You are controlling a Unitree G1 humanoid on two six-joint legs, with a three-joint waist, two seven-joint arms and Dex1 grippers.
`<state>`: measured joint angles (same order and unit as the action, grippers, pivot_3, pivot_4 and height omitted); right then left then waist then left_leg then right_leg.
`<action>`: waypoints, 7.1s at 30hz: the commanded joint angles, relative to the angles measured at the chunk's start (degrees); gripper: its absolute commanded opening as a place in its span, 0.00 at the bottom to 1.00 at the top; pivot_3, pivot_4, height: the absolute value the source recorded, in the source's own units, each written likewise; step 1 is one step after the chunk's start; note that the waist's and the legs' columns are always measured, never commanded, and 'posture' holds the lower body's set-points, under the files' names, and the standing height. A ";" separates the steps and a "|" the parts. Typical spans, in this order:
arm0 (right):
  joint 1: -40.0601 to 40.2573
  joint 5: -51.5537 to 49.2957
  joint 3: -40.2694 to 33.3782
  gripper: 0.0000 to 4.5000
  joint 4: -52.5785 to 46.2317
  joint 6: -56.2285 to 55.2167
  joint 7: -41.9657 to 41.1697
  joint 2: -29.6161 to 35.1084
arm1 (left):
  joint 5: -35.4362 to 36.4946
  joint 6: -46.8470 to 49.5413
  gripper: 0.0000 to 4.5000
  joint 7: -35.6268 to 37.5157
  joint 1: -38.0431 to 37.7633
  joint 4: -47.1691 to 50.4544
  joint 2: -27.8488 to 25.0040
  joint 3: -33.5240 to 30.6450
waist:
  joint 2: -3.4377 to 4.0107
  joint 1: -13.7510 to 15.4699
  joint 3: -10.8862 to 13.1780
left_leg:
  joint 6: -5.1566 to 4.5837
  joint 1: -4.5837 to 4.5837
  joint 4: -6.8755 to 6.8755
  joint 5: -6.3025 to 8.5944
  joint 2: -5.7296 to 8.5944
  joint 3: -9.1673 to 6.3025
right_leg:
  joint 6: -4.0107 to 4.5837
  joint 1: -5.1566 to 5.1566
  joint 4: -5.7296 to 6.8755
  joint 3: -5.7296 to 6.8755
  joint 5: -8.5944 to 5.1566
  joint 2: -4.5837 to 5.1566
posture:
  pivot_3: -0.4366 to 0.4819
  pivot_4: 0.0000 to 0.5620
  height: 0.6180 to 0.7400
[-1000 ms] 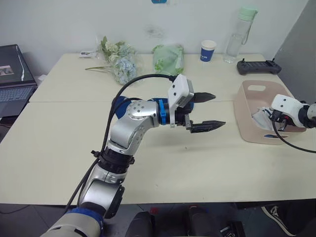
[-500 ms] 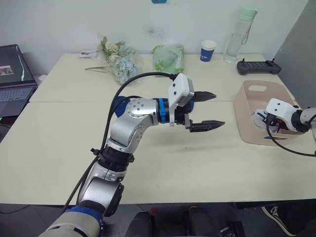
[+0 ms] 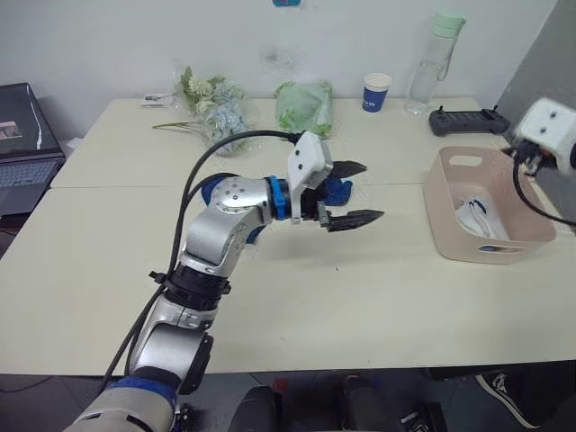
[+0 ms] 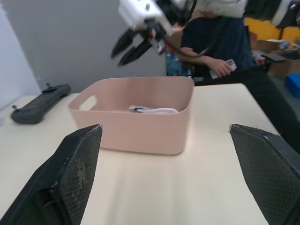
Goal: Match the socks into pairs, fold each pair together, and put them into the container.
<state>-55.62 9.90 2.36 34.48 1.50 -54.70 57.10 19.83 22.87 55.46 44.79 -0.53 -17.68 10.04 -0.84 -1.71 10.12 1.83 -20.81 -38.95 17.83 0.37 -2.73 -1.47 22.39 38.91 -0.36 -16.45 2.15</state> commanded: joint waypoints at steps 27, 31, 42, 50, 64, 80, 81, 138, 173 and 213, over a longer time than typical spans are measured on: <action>63.57 -11.06 -4.96 0.99 -66.41 23.80 37.91 -40.08 | -0.62 -10.58 1.00 -26.13 -54.26 14.94 -1.26 -22.58 | -0.07 0.73 -0.27 | -0.27 0.03 0.08 0.16 -0.01 -0.14 | 0.01 0.06 0.06 0.02 0.03 -0.01 | 0.48 0.27 1.00; 67.15 -13.16 -4.82 0.99 -68.51 23.91 36.37 -39.57 | 0.14 -9.72 1.00 -27.44 -55.15 14.79 -1.45 -24.47 | -0.08 0.76 -0.27 | -0.28 0.02 0.08 0.17 -0.02 -0.18 | 0.01 0.01 0.01 0.09 0.02 0.00 | 0.48 0.27 1.00; 66.12 -14.48 -4.75 0.99 -67.33 23.24 36.05 -39.23 | -2.57 -12.36 1.00 -26.41 -53.93 13.75 -2.60 -22.02 | -0.13 0.74 -0.30 | -0.29 0.09 0.08 0.17 -0.01 -0.20 | 0.01 -0.07 -0.01 0.13 0.02 -0.03 | 0.48 0.27 1.00; 62.40 -14.59 -2.76 0.99 -64.24 20.08 32.75 -36.60 | -4.91 -10.57 1.00 -22.78 -44.35 11.77 -6.06 -16.36 | -0.13 0.73 -0.30 | -0.29 0.09 0.08 0.17 0.03 -0.20 | 0.01 -0.09 -0.02 0.15 0.02 -0.03 | 0.48 0.27 1.00; 52.77 -24.22 -1.09 0.99 -64.29 23.63 18.65 -28.56 | -13.10 -7.30 1.00 -23.33 -26.77 -5.98 -8.75 -9.78 | -0.14 0.23 -0.30 | -0.29 0.06 0.07 0.17 0.01 -0.33 | 0.01 -0.08 -0.01 0.26 0.02 -0.09 | 0.48 0.27 1.00; 51.37 -23.84 -0.60 1.00 -64.88 24.80 21.33 -29.45 | -10.37 -4.89 0.01 -23.86 -24.97 -7.11 -7.34 -12.79 | -0.14 0.30 -0.30 | -0.27 0.01 0.06 0.16 0.01 -0.39 | 0.00 -0.08 -0.04 0.33 0.02 -0.01 | 0.48 0.27 1.00; 51.55 -23.82 -0.62 1.00 -64.87 24.71 21.24 -29.37 | -10.13 -4.58 0.01 -23.57 -25.29 -6.45 -7.49 -12.81 | -0.14 0.30 -0.30 | -0.27 0.01 0.07 0.16 0.01 -0.39 | 0.00 -0.07 -0.04 0.33 0.02 0.00 | 0.48 0.27 1.00; 45.38 -24.33 10.05 0.00 -53.12 26.29 10.83 -24.58 | -11.11 -11.12 0.12 -7.03 -2.03 -37.98 -6.43 -6.41 | -0.28 0.22 -0.22 | -0.25 -0.09 0.01 0.14 0.05 -0.55 | -0.01 -0.08 -0.05 0.81 0.01 -0.03 | 0.48 0.27 1.00; 57.57 -31.74 -6.21 0.36 -52.68 25.85 -2.52 -7.51 | 9.01 27.23 0.34 -26.61 -45.95 28.00 -0.54 -14.23 | -0.29 1.30 -0.21 | -0.26 -0.02 0.02 0.15 0.03 -0.54 | 0.00 -0.21 -0.10 0.52 0.01 0.08 | 0.48 0.27 1.00; 56.95 -42.43 -10.48 0.00 -60.56 42.93 11.85 -14.98 | 7.78 15.63 0.01 -6.41 -33.02 11.21 -12.05 -7.63 | -0.26 1.51 -0.21 | -0.28 -0.07 0.06 0.16 0.00 -0.61 | 0.07 -0.18 -0.13 0.62 -0.03 0.04 | 0.48 0.27 1.00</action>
<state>1.51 -32.64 -6.36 -25.94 45.35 -42.46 41.62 26.83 38.33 50.73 12.12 8.28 -30.20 3.92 -1.09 -0.19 9.91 1.55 -20.88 -38.89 18.00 0.37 -3.34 -1.40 22.22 38.77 0.27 -16.49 2.19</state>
